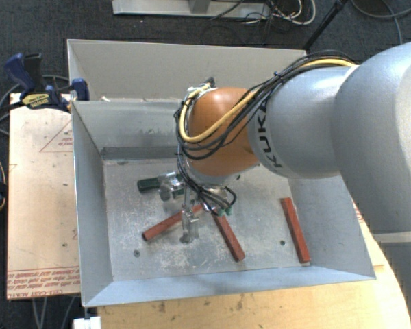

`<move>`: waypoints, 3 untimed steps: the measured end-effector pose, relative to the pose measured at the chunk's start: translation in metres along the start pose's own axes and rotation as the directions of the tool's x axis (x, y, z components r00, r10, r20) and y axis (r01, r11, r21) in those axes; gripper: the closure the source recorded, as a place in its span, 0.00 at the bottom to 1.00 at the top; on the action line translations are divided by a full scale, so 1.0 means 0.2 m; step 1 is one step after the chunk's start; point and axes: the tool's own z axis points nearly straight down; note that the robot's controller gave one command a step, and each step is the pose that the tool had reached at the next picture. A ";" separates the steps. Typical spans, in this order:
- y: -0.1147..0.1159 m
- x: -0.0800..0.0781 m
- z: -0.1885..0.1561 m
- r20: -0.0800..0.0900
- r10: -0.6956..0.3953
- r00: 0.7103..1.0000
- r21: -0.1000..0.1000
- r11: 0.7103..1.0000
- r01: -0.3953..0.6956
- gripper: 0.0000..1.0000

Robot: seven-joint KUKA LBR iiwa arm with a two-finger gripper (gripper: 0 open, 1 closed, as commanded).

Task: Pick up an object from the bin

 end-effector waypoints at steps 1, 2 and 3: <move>-0.05 0.07 -0.07 -0.003 0.007 1.000 0.001 1.000 -0.007 0.00; -0.07 -0.10 0.17 -0.003 -0.130 0.991 0.000 0.991 0.130 0.00; -0.07 -0.10 0.16 -0.002 -0.128 0.992 0.000 0.992 0.128 0.00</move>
Offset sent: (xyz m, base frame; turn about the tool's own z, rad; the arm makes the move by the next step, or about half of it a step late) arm -0.0101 -0.0143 0.0131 0.0041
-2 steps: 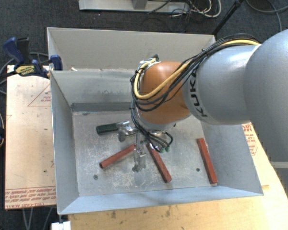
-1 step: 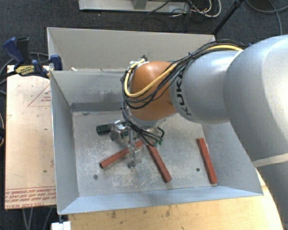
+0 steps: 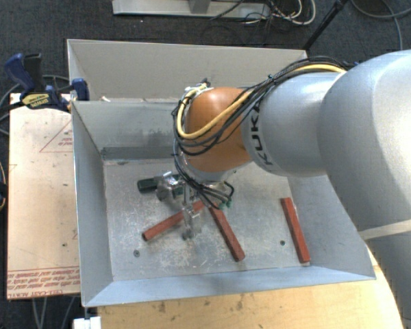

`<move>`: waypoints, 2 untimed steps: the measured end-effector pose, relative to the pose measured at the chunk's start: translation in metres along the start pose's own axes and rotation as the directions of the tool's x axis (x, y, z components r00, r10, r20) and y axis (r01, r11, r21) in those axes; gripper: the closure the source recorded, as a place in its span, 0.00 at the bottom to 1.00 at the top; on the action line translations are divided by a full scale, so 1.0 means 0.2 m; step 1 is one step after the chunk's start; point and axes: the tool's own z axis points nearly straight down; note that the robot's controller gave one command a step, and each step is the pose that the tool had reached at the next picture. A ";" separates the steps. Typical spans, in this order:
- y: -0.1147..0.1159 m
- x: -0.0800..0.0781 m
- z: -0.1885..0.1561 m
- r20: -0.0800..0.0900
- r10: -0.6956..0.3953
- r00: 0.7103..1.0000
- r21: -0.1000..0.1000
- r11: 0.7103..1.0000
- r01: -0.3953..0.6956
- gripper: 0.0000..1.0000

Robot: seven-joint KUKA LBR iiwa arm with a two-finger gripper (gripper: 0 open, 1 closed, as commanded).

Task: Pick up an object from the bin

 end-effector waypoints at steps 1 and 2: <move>0.00 0.00 -0.01 0.001 0.000 1.000 0.000 1.000 0.000 1.00; 0.00 -0.01 -0.04 0.002 0.003 1.000 0.000 1.000 -0.003 1.00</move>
Offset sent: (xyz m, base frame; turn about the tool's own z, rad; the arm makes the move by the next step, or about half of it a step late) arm 0.0000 0.0000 0.0000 0.0000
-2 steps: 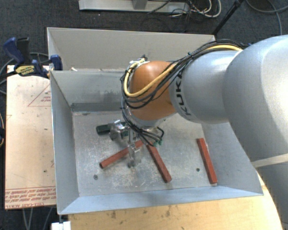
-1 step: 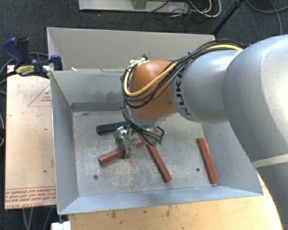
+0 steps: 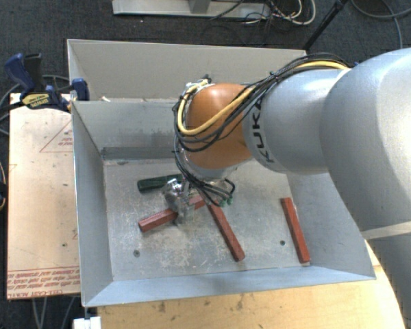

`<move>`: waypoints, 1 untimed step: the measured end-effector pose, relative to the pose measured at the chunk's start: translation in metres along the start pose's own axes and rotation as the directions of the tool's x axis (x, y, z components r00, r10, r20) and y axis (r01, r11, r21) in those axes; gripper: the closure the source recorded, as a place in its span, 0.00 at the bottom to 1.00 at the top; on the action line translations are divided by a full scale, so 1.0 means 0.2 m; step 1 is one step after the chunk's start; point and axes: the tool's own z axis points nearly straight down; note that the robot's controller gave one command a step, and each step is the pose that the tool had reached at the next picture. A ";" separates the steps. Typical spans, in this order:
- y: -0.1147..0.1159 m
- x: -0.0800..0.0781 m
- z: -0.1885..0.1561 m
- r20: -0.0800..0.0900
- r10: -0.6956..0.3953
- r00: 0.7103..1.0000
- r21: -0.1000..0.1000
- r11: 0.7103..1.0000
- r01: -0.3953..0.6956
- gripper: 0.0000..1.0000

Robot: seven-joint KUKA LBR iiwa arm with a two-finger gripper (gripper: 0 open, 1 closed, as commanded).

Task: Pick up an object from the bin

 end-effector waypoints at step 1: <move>0.00 -0.01 -0.11 0.002 0.003 1.000 0.001 1.000 -0.003 1.00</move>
Offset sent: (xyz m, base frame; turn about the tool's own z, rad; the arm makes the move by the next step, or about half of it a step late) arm -0.0001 -0.0003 0.0208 0.0000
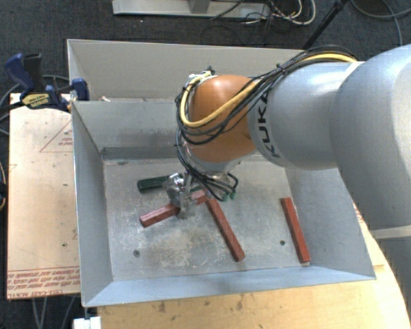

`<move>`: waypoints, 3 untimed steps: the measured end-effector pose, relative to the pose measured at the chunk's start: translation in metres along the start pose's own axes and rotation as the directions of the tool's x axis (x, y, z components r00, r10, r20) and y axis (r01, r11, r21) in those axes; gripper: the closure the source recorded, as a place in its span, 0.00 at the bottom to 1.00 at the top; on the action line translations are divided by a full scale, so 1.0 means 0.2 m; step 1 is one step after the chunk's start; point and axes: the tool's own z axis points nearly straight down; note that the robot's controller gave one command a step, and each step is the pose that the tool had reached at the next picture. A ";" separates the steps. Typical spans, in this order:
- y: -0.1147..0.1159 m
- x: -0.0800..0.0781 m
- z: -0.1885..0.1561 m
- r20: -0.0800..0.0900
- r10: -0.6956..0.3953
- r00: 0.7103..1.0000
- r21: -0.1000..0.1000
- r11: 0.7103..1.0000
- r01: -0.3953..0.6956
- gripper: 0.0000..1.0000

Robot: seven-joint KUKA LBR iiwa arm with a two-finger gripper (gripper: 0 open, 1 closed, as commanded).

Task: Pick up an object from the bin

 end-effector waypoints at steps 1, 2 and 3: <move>0.00 -0.01 -0.15 0.001 0.002 1.000 0.000 1.000 -0.002 1.00; 0.00 -0.01 -0.20 -0.001 0.005 1.000 0.000 1.000 -0.005 1.00; 0.00 -0.02 -0.21 -0.002 0.007 1.000 -0.001 1.000 -0.007 1.00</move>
Offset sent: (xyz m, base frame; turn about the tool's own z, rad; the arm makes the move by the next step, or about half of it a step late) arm 0.0001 -0.0001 0.0289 0.0000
